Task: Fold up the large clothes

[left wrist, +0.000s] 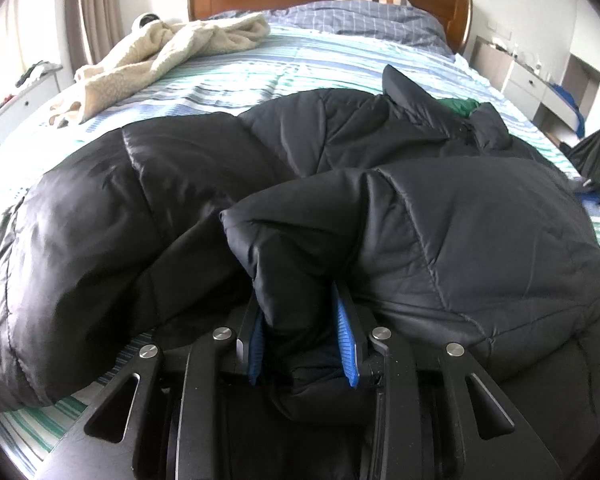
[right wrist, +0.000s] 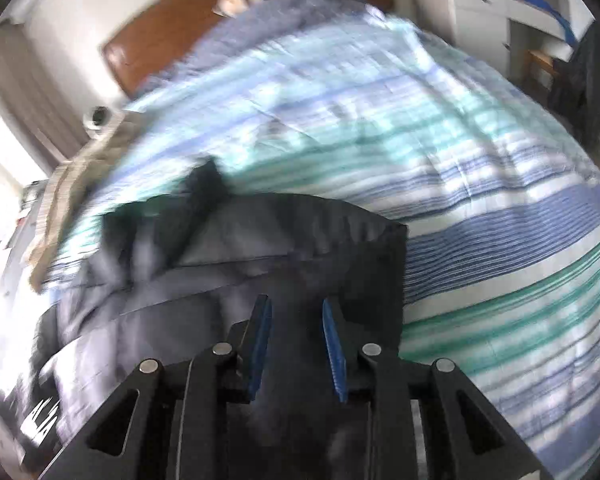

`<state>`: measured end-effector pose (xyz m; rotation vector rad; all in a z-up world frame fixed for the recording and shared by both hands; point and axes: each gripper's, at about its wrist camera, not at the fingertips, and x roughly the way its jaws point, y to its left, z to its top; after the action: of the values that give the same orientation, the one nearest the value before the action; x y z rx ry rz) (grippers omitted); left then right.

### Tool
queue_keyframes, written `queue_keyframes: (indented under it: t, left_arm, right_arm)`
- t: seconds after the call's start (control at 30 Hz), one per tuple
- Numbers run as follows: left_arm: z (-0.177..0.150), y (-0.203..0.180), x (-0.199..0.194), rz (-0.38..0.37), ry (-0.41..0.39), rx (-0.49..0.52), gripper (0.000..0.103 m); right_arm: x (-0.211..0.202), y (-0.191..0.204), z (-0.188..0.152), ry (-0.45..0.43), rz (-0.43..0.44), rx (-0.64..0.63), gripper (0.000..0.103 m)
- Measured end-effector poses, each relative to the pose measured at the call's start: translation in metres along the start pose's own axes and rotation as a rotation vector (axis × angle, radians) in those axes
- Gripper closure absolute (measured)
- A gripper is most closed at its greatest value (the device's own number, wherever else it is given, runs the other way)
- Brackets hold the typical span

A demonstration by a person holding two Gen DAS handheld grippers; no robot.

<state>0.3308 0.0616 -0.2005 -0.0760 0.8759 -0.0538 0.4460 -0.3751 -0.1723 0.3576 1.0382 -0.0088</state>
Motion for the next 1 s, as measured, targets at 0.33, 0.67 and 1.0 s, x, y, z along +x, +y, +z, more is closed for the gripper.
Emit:
queue_keyframes:
  t: [0.33,0.67,1.0]
  left_arm:
    - [-0.001,0.001,0.002,-0.012,-0.002,-0.007,0.070]
    - [0.006,0.001,-0.014,0.059,0.048,-0.002,0.042]
    - [-0.037,0.082,-0.116,0.092,0.039,-0.142,0.012]
  right_arm:
    - [-0.047,0.008,-0.039,-0.034,0.067,-0.047,0.073]
    - [-0.152,0.032,-0.203,0.018,0.210,-0.234,0.059]
    - [-0.234,0.050,-0.280,-0.105,0.208,-0.332,0.025]
